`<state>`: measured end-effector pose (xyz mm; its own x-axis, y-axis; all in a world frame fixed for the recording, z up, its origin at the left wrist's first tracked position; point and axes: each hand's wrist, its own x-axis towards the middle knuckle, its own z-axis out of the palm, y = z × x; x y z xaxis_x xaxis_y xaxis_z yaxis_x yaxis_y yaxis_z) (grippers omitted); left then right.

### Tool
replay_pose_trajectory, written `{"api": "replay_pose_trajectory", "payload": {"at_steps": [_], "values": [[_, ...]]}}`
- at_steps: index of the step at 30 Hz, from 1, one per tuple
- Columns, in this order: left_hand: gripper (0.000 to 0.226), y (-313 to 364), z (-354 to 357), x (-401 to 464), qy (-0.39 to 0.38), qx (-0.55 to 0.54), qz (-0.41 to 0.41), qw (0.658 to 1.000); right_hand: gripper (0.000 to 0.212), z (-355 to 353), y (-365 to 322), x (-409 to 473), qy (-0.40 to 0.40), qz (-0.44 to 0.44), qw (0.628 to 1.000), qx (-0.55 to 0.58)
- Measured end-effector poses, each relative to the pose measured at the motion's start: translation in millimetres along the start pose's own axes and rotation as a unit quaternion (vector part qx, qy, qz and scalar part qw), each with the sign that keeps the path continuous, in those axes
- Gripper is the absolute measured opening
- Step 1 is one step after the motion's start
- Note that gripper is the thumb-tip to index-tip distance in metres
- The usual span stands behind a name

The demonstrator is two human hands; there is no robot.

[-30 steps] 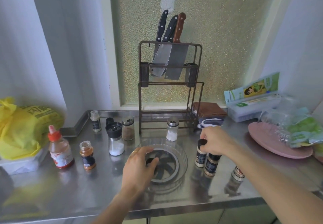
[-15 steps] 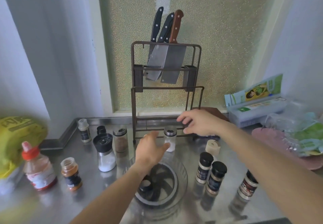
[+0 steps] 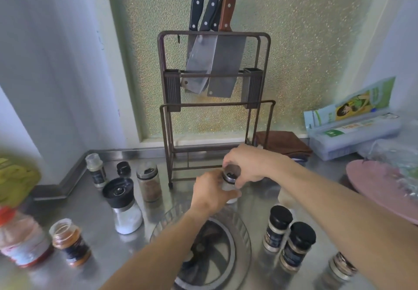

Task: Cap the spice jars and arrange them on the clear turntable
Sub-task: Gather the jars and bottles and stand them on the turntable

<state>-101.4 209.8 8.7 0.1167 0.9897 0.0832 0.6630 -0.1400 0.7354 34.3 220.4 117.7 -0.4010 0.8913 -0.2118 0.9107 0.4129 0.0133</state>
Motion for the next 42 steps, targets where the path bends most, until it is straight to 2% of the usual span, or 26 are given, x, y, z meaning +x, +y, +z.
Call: {"api": "replay_pose_trajectory", "payload": {"at_steps": [2, 6, 9, 11, 13, 16, 19, 21, 23, 25, 27, 29, 30, 32, 34, 38, 40, 42], "values": [[0.036, 5, 6, -5, 0.011, -0.004, 0.006, 1.0, 0.046, 0, 2, -7, 0.012, 0.021, 1.0, -0.015], [0.034, 18, 14, -12, 0.016, -0.027, 0.018, 0.999, 0.059, -4, -1, -24, 0.053, 0.07, 0.996, -0.022], [0.037, 24, 15, -14, 0.013, -0.033, 0.01, 0.999, 0.053, -9, 0, -37, 0.02, 0.082, 0.996, -0.007], [0.037, 26, 17, -16, 0.012, -0.025, 0.007, 1.0, 0.058, -10, 0, -43, 0.001, 0.078, 0.997, 0.0], [0.035, 25, 20, -20, 0.003, -0.01, 0.011, 1.0, 0.049, -5, 0, -43, 0.013, 0.075, 0.997, -0.022], [0.034, 29, 22, -26, -0.005, -0.005, 0.008, 1.0, 0.048, 6, 4, -42, 0.029, 0.095, 0.995, -0.008], [0.047, 34, 18, -32, -0.024, 0.014, 0.003, 1.0, 0.044, 8, 2, -39, 0.01, 0.117, 0.993, -0.008], [0.056, 34, 9, -35, -0.039, 0.039, 0.006, 0.998, 0.055, 5, -4, -39, -0.021, 0.13, 0.991, -0.037], [0.058, 28, -13, -41, -0.033, 0.067, 0.016, 0.997, 0.072, -3, -12, -38, -0.006, 0.142, 0.987, -0.068], [0.048, 11, -43, -55, 0.048, 0.063, 0.046, 0.996, 0.071, -18, -29, -33, 0.073, 0.125, 0.986, -0.083], [0.041, -14, -73, -79, 0.209, 0.037, 0.089, 0.973, 0.055, -30, -55, -21, 0.15, 0.059, 0.987, -0.009], [0.035, -38, -94, -107, 0.359, 0.009, 0.109, 0.927, 0.044, -36, -93, -6, 0.157, -0.023, 0.98, 0.121], [0.032, -46, -101, -120, 0.41, -0.006, 0.111, 0.905, 0.044, -38, -115, 0, 0.14, -0.06, 0.974, 0.167], [0.03, -60, -107, -139, 0.462, -0.034, 0.106, 0.88, 0.055, -38, -152, 15, 0.107, -0.125, 0.969, 0.185], [0.045, -74, -106, -145, 0.447, -0.046, 0.083, 0.889, 0.069, -35, -182, 32, 0.086, -0.166, 0.972, 0.145], [0.083, -94, -102, -134, 0.307, -0.083, -0.051, 0.947, 0.088, -28, -216, 55, 0.011, -0.174, 0.982, 0.072], [0.077, -101, -102, -123, 0.278, -0.081, -0.092, 0.953, 0.083, -24, -222, 61, 0.003, -0.169, 0.985, 0.038], [0.057, -109, -104, -114, 0.261, -0.062, -0.12, 0.956, 0.07, -22, -222, 64, 0.021, -0.158, 0.986, 0.039]]}}
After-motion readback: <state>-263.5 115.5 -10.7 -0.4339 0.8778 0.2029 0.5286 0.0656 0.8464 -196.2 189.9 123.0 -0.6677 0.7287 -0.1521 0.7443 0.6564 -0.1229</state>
